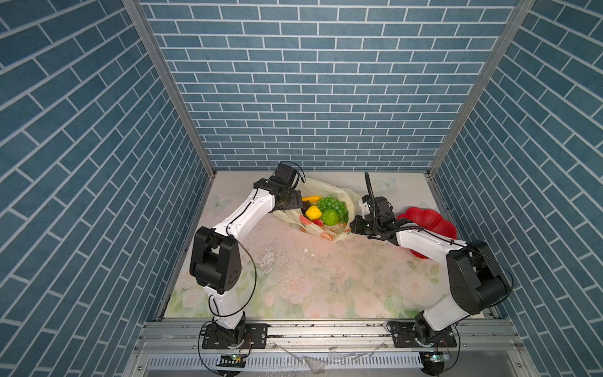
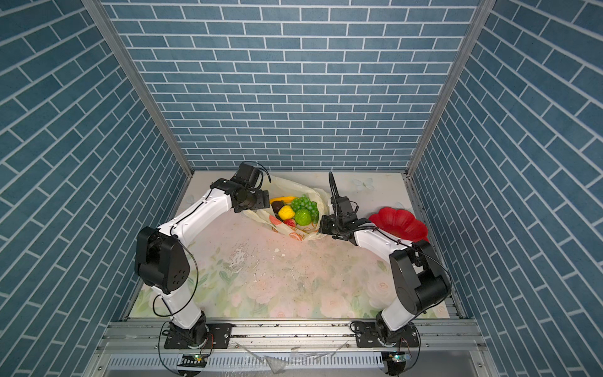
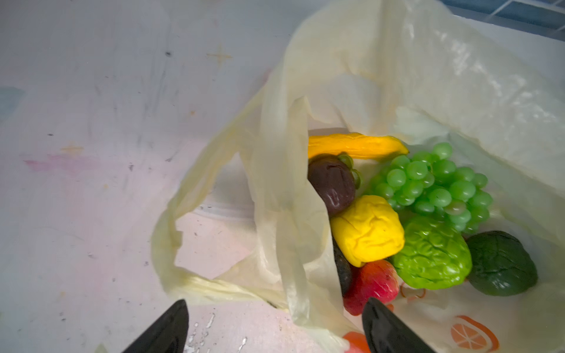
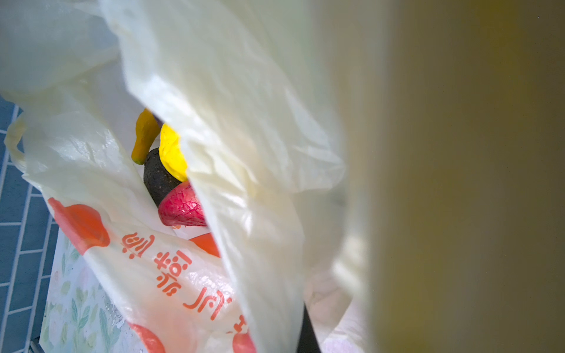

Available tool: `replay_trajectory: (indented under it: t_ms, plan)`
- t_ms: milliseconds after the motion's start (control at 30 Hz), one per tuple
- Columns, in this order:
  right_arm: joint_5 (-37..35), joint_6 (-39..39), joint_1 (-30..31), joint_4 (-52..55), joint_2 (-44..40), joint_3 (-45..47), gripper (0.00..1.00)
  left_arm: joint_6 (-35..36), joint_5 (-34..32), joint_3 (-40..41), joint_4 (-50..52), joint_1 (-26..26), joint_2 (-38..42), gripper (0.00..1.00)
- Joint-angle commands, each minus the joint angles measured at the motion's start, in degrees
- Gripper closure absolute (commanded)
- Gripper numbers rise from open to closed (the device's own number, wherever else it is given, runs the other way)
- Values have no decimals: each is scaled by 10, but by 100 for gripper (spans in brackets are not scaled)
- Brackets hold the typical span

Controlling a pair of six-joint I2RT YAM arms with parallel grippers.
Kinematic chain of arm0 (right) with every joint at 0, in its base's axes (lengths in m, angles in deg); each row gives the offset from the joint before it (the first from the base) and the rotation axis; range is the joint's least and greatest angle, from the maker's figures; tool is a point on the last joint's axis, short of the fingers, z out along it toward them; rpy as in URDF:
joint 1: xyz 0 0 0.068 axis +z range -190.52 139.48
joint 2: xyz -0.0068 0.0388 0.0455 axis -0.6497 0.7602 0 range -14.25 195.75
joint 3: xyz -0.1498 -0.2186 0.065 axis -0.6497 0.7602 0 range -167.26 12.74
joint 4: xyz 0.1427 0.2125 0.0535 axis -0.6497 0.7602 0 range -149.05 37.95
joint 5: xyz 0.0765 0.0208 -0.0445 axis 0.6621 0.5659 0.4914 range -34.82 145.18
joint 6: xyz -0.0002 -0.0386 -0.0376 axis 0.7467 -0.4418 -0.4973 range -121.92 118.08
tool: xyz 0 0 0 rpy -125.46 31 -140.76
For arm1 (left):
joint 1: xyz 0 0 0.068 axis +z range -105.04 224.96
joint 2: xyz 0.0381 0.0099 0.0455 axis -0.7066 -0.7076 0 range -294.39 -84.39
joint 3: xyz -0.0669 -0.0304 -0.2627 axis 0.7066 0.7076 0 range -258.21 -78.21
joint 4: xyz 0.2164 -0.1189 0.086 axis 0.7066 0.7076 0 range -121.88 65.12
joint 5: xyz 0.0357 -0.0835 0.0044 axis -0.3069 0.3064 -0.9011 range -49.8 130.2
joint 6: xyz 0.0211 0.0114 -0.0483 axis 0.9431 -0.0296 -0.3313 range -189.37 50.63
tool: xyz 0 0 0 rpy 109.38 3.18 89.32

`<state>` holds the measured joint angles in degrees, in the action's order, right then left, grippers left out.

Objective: Take fruits out of the plastic bag
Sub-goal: Spread open the plastic bag at the top-center of the table.

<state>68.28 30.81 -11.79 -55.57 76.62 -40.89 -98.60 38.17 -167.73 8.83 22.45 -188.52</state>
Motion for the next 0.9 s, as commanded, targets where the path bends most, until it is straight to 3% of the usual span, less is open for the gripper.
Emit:
replay_trajectory:
  t_ms: [0, 133, 200, 400, 500, 600, 733, 800, 867]
  plan:
    - [20, -18, 4, -21, -1, -16, 100, -12, 100, 26, -66, 5, -48, 10]
    - [18, -16, 4, -21, -2, -7, 100, -27, 126, 63, -111, 5, -39, 15]
    - [24, -7, 4, -32, -4, 2, 100, -25, 122, 69, -101, 6, -43, 22]
    - [97, 68, -40, -126, 2, 49, 100, -59, 143, 192, -188, 22, 6, 76]
    - [124, 125, -79, -206, 7, 87, 100, -84, 140, 269, -245, 45, 46, 90]
    - [107, 142, -85, -225, 12, 92, 100, -77, 150, 304, -282, 52, 69, 94]
    - [97, 139, -79, -209, 20, 76, 100, -44, 163, 281, -261, 32, 59, 97]
    - [67, 114, -76, -163, 6, 69, 79, -39, 155, 282, -261, 26, 63, 97]
    - [5, 81, -71, -88, -22, 58, 66, -37, 144, 285, -257, 24, 68, 98]
